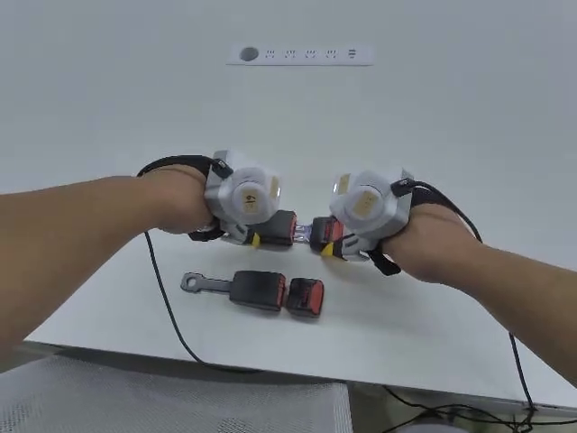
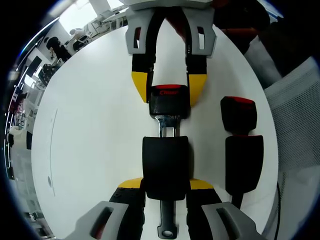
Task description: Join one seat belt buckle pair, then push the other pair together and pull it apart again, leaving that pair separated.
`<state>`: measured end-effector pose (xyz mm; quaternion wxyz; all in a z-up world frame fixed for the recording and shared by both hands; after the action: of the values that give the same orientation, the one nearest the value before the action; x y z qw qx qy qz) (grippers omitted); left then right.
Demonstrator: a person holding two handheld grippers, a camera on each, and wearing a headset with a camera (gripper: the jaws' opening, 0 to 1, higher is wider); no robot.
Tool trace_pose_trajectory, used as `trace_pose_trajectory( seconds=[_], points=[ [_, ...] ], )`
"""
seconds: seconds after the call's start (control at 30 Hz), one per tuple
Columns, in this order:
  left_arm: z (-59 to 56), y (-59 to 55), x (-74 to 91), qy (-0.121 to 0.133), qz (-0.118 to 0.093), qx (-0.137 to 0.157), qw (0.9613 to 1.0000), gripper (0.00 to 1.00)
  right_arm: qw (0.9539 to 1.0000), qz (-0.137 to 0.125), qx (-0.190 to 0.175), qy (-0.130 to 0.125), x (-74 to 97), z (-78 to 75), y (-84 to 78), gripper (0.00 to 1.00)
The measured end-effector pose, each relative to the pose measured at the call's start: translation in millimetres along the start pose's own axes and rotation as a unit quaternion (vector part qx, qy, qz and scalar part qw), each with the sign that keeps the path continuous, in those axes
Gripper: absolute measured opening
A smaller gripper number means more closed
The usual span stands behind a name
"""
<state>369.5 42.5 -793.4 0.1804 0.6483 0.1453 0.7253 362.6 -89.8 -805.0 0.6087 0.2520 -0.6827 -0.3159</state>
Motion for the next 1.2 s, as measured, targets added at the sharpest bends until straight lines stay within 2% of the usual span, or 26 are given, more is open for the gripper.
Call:
trace_pose_trajectory(
  seconds=[0.47,0.57,0.67,1.2],
  points=[
    [1.5,-3.7,-2.0,0.001,-0.004,0.012,0.9999,0.31,1.0000,-0.001,0.005,0.008,-5.0,-3.9,4.7,0.32],
    [1.2,-3.7,-3.0,0.000,-0.005,0.014,0.9999,0.31,0.9999,-0.010,0.005,0.009,-10.0,-3.3,11.0,0.32],
    [1.0,-3.2,-3.7,-0.001,0.000,0.014,0.9999,0.31,0.9999,0.001,0.013,0.005,-17.2,-1.9,17.3,0.32],
    [1.3,-5.1,-2.1,0.001,-0.013,0.022,0.9997,0.32,1.0000,0.001,0.005,-0.003,-15.3,-1.8,14.2,0.34]
  ],
)
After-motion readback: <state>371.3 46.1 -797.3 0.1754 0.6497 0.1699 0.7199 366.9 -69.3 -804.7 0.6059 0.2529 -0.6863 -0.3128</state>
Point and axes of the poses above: the centre of the closed fingertips' face, and the gripper's own axes: x roughly backward along the fingers, z roughly to its left, y roughly out of its top, the point moved 6 cm from there along x, roughly backward along the fingers, and after that the axes turned 12 degrees about -z, right-handed, at the moved point
